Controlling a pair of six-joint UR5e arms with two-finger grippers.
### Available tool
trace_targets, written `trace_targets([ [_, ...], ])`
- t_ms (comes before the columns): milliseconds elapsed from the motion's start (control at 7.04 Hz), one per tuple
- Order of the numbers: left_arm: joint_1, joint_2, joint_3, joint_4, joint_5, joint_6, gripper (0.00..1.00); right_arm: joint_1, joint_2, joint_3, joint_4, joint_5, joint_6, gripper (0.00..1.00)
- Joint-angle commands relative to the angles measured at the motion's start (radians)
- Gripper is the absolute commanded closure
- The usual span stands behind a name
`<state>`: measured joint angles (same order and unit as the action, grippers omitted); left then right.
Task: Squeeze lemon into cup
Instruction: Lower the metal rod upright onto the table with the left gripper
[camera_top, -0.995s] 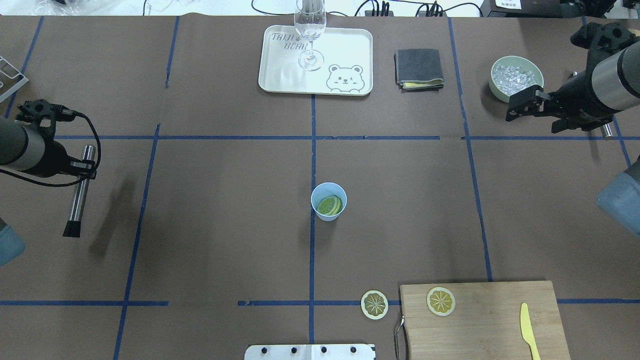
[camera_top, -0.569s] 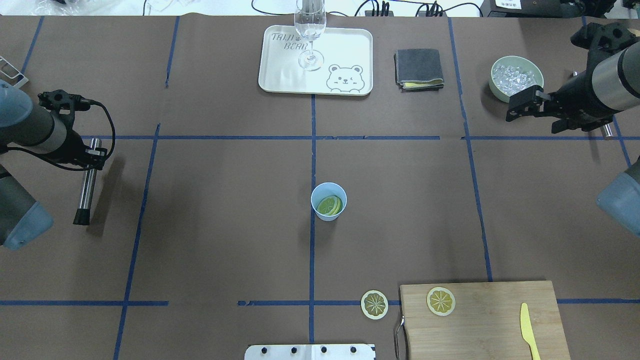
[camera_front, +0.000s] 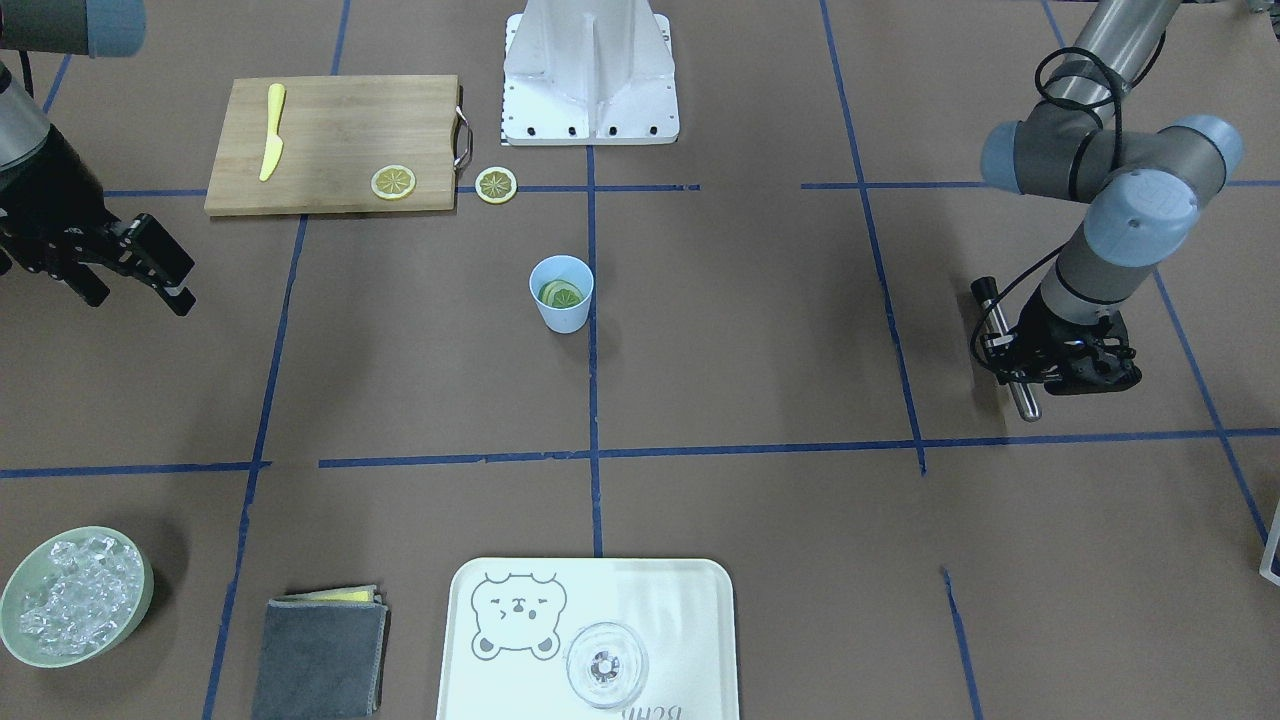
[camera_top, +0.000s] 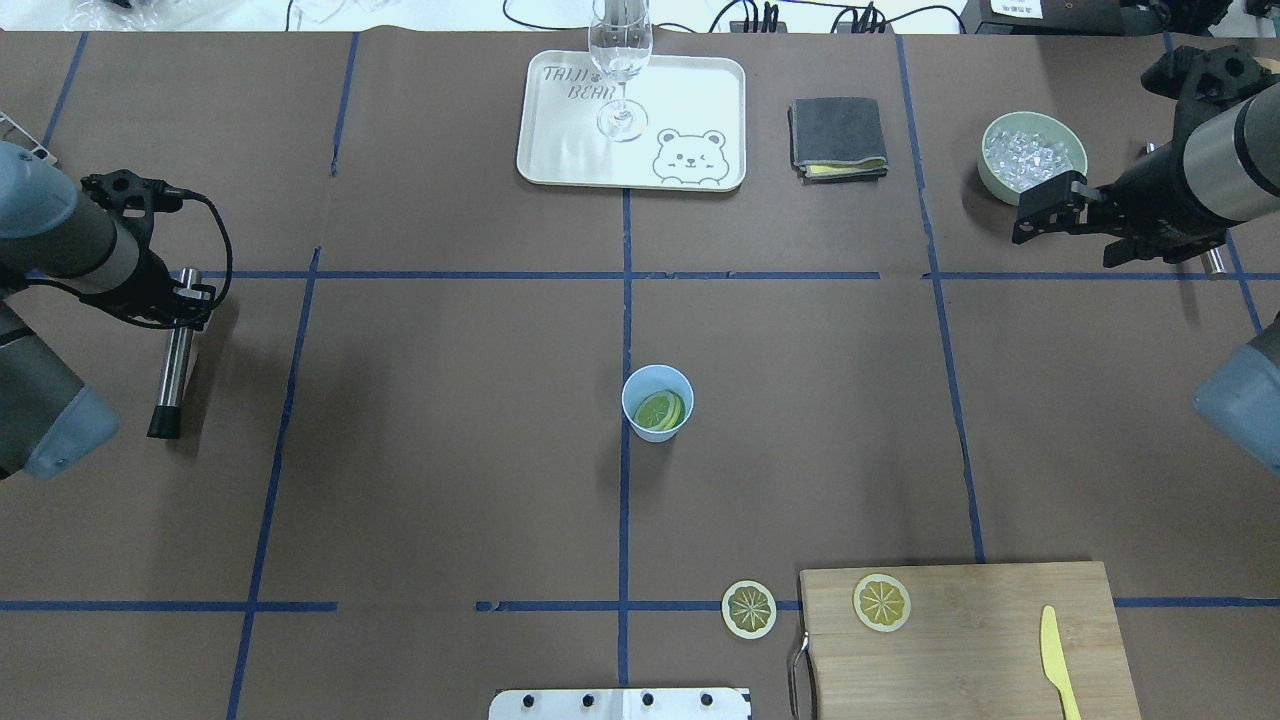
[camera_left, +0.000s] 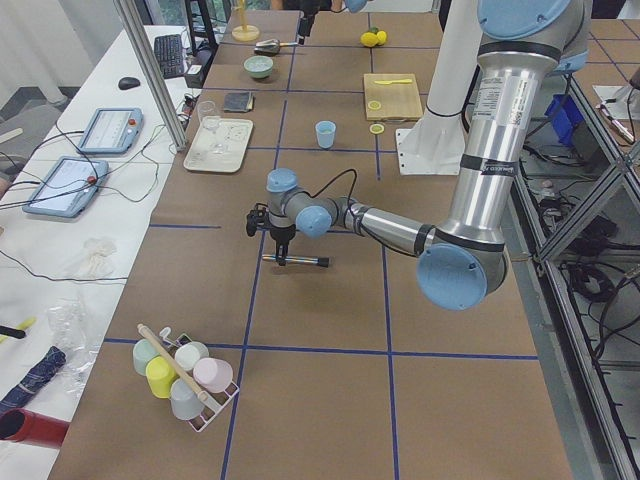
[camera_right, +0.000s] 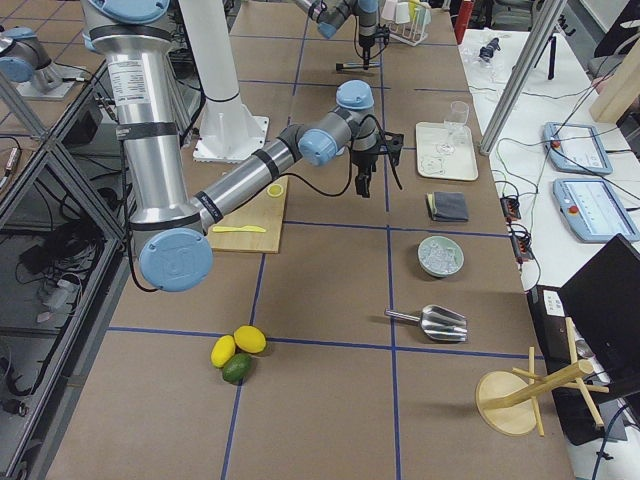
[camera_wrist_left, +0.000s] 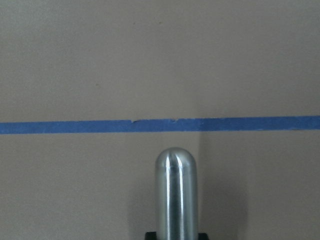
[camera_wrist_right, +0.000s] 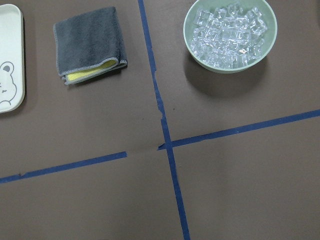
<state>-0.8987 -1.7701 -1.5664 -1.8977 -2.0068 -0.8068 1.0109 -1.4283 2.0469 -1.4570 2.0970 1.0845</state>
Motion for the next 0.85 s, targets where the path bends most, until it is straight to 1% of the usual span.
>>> trace_targets([
  [0, 0.0, -0.012, 0.016, -0.001, -0.001, 0.001, 1.0, 0.0, 0.0, -0.001, 0.001, 0.0, 0.0, 0.0],
  [142, 0.0, -0.012, 0.016, -0.003, -0.001, 0.003, 0.91, 0.0, 0.0, -0.001, 0.0, 0.0, 0.0, 0.0],
  [284, 0.001, -0.012, 0.02, -0.003, -0.003, 0.005, 0.66, 0.0, 0.0, -0.001, 0.0, 0.0, 0.0, 0.0],
  [426, 0.001, -0.012, 0.023, -0.003, -0.003, 0.005, 0.56, 0.0, 0.0, -0.001, 0.0, 0.002, 0.0, 0.0],
  [569, 0.001, -0.012, 0.022, -0.003, -0.003, 0.005, 0.24, 0.0, 0.002, -0.001, 0.0, 0.0, 0.0, 0.0],
  [711, 0.001, -0.012, 0.02, -0.003, -0.003, 0.005, 0.08, 0.0, 0.002, -0.001, 0.0, 0.0, 0.0, 0.0],
])
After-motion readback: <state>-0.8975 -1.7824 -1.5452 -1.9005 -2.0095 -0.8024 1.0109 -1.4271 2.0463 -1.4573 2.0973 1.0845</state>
